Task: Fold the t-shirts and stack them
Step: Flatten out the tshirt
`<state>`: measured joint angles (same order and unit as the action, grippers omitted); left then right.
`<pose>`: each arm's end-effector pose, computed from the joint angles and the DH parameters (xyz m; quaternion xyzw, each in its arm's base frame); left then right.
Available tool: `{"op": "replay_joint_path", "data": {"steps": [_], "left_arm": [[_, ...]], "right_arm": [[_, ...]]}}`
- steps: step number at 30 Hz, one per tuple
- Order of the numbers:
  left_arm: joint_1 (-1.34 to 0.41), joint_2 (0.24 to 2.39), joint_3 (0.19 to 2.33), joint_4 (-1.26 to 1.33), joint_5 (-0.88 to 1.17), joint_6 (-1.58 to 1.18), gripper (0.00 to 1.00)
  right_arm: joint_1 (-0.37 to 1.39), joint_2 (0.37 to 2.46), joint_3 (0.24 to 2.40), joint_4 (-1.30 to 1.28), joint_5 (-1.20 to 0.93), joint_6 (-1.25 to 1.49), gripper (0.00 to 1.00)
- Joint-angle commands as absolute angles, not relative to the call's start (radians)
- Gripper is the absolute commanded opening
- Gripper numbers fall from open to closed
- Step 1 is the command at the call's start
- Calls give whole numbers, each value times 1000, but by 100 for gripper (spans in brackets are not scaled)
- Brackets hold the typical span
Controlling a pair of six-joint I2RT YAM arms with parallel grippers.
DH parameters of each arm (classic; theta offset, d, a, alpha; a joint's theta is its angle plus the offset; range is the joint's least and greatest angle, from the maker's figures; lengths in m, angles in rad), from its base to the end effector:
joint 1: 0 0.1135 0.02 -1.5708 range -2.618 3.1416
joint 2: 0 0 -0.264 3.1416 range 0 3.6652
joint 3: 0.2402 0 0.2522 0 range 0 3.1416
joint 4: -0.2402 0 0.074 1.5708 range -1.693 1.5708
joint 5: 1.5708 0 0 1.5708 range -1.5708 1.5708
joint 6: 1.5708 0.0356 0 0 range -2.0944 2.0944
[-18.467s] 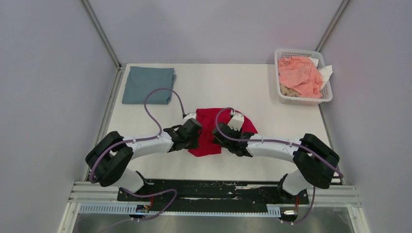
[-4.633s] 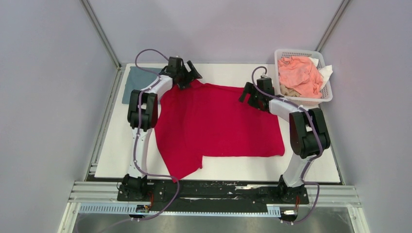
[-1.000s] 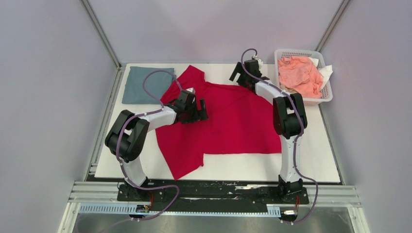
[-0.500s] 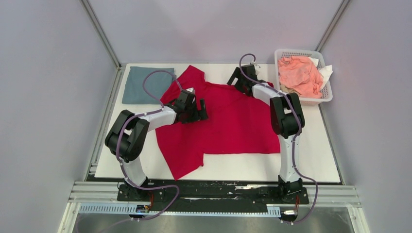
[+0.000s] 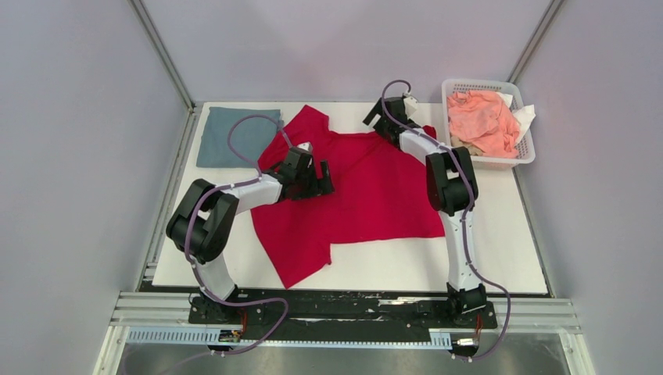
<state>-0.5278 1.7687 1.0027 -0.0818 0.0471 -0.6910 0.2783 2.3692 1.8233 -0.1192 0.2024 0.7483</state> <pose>0.3123 -0.1840 0.1636 -0.0679 0.9327 -0.2204 0.2773 0.5166 0.1402 0.1546 0.2513 0.8597 0.1346 0.4238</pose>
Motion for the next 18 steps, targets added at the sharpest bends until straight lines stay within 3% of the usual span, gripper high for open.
{"op": "replay_joint_path", "data": {"steps": [1,7,12,18], "left_arm": [[-521,1811,935,-252,21,-684,100],[-521,1816,937,-256,17,-680,100],[-521,1815,941,-257,23,-680,100],[-521,1801,960,-243,35,-687,100]], "right_arm": [[276,2448,1925,-111,309,782,100],[265,2529,2035,-34,420,772,100],[237,2611,2183,-16,383,735,100],[233,2498,2197,-45,250,540,100]]}}
